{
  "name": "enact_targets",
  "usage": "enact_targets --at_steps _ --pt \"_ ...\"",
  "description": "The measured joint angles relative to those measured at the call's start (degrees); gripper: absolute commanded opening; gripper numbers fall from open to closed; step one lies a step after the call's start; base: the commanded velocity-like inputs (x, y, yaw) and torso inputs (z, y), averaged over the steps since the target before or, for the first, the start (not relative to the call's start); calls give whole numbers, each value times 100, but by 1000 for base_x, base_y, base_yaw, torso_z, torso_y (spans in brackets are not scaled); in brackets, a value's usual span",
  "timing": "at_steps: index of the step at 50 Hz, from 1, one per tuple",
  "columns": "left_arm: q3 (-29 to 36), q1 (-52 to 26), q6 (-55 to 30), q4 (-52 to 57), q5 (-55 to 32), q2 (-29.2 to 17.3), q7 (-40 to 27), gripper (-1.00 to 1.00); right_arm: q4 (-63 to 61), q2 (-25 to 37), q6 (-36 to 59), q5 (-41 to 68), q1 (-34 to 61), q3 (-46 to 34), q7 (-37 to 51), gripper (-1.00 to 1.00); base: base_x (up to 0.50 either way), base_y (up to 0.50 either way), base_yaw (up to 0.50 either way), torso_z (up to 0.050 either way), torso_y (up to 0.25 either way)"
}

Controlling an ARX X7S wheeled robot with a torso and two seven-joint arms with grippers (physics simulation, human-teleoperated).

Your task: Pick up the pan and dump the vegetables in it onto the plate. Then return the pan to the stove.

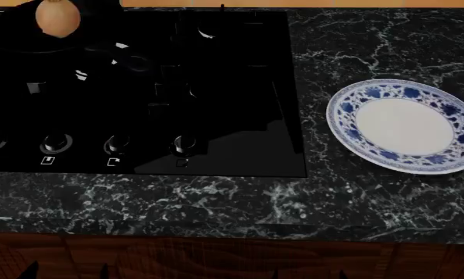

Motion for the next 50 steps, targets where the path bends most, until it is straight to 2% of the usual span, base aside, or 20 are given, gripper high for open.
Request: enact_targets --at_steps 19,33,39,50 --pt "362 -46 76 -59 56 -239 -288 100 6 214 42 231 37 -261 232 100 0 0 0 0 0" --pt "633 191 460 272 -40 -466 -280 100 -108 367 17 361 -6 -456 363 100 0 0 0 47 52" --pt "633 405 162 968 -182 -618 -270 100 -564 463 241 350 -124 -502 470 100 0 0 0 49 57" --pt "582 660 -1139 2935 -341 -1005 -281 100 -1954 748 1262 333 -267 -576 577 100 0 0 0 49 59"
